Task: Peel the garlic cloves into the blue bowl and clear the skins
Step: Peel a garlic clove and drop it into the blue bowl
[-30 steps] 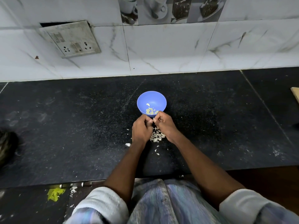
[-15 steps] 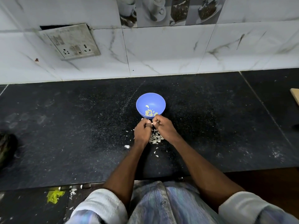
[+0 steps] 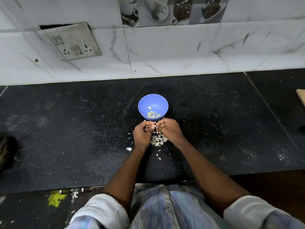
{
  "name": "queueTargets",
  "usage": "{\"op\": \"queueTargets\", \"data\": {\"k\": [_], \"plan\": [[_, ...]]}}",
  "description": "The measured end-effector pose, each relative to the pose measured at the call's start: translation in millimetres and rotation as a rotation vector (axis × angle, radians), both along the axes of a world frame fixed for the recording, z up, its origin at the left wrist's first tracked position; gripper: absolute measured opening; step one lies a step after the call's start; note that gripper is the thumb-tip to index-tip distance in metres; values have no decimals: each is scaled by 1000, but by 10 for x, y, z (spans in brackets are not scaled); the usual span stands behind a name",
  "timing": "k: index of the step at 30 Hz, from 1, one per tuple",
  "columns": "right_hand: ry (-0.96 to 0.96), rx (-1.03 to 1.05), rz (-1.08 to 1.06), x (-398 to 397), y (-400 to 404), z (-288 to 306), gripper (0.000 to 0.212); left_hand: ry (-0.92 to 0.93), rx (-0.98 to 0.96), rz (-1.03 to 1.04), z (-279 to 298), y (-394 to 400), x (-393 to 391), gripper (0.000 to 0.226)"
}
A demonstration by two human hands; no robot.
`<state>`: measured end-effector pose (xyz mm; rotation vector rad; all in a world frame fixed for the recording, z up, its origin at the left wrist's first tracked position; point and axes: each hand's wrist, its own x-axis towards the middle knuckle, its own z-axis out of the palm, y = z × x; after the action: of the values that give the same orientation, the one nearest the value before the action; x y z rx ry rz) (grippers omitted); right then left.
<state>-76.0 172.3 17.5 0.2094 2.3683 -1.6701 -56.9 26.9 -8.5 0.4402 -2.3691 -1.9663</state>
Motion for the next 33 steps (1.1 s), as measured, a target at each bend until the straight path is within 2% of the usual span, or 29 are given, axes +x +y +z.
{"op": "queueTargets", "data": {"k": [10, 14, 18, 23, 27, 29, 31, 33], "plan": [[-96, -156, -6, 27, 34, 59, 11, 86, -135, -11, 61, 7, 50, 15], [-119, -155, -7, 17, 41, 69, 15, 120, -329, -50, -2, -30, 46, 18], [-147, -105, 26, 9, 22, 51, 20, 167, -491, -114, 38, -15, 64, 12], [-213, -267, 22, 13, -2, 102, 23, 160, -503, -115, 61, 38, 39, 17], [-141, -212, -2, 21, 5, 72, 34, 135, -452, -80, 11, 59, 24, 26], [-74, -154, -7, 16, 21, 60, 28, 118, -430, -56, -12, 50, 22, 29], [-34, -155, -2, 31, 30, 100, 6, 89, -406, -31, -24, 54, 20, 33], [-21, -181, 14, 44, 20, 122, 18, 63, -393, -9, -12, 68, 18, 36]]}}
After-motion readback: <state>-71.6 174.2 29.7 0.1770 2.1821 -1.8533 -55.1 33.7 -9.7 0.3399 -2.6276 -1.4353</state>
